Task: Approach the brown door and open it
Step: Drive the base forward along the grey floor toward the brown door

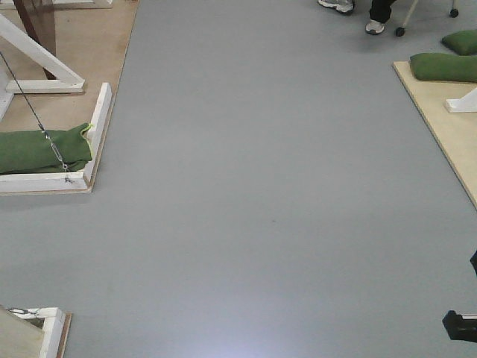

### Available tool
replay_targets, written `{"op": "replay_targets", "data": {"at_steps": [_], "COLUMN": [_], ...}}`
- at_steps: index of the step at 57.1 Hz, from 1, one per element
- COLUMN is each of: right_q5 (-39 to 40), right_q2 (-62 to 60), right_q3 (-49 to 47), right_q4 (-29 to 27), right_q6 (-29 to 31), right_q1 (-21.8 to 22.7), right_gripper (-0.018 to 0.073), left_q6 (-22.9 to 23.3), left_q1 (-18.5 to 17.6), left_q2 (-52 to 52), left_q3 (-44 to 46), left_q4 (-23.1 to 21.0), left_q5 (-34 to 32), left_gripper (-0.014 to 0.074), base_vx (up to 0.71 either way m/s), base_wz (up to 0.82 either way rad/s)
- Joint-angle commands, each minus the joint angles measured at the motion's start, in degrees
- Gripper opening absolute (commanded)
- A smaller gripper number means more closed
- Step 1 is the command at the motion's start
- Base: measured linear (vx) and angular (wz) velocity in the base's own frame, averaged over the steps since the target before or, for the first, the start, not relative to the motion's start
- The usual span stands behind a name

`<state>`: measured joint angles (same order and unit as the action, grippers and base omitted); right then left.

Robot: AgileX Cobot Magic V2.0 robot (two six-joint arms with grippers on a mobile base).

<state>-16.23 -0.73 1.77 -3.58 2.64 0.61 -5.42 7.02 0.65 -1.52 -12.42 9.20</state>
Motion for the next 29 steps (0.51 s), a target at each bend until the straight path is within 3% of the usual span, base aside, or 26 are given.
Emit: {"op": "replay_targets", "data": {"at_steps": [1, 29], "right_q5": [4.71, 4.73], "right_q2": [-0.63, -0.74], "right_q3": [0.35, 0.40], "right_q4": [0.01, 0.01], "right_q6": [0.32, 0.32], "right_q1": [0.31, 0.25], "right_gripper": [0.0000, 0.0000], "left_q6": [0.33, 0.33], "left_q1": [-0.09, -0.09], "left_q2": [0.89, 0.88], "left_q3": [1.12, 0.91], "left_q4": [-0.21, -0.21], "left_q5": [-4.40, -4.28], "left_gripper": [-0.0003, -0.0003], "base_vx": [0.00, 0.00], "base_wz": [0.00, 0.00]}}
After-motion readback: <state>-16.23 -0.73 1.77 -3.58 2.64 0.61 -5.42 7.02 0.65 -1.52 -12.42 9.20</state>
